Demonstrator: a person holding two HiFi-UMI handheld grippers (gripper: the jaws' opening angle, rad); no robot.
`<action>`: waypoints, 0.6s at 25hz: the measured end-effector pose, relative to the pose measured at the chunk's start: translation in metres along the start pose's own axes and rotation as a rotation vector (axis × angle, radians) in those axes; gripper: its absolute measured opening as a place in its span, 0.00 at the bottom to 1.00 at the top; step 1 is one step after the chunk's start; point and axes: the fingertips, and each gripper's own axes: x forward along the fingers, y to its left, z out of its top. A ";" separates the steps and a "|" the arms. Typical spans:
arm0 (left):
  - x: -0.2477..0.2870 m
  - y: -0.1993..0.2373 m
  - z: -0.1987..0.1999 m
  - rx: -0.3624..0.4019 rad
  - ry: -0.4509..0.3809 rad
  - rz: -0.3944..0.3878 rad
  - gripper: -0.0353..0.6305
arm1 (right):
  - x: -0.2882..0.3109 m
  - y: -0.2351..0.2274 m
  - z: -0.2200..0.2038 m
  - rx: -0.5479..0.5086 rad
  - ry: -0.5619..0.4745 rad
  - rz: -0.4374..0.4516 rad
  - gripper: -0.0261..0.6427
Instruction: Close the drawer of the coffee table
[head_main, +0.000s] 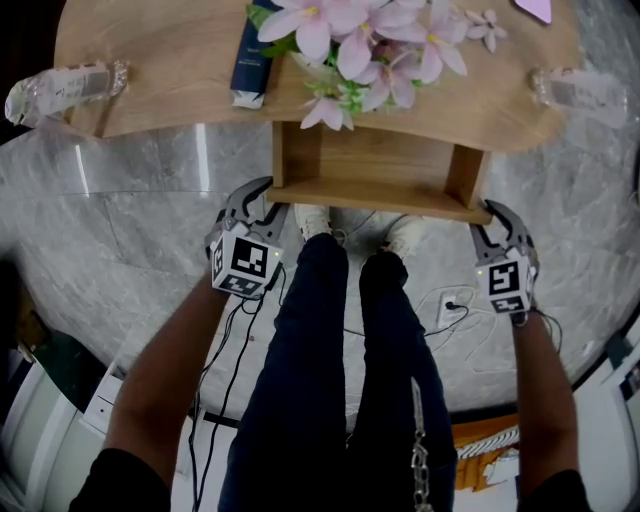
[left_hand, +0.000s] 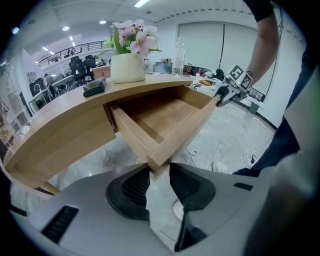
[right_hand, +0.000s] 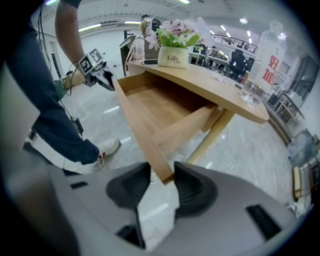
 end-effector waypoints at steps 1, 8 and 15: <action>0.000 0.000 -0.001 -0.003 0.001 0.003 0.27 | 0.001 0.001 0.000 0.000 0.001 0.003 0.28; 0.004 0.000 -0.003 0.003 -0.004 0.003 0.27 | 0.004 0.004 -0.003 0.007 0.002 0.010 0.28; 0.006 0.000 -0.006 0.000 -0.015 0.006 0.27 | 0.007 0.005 -0.005 0.002 -0.001 0.013 0.28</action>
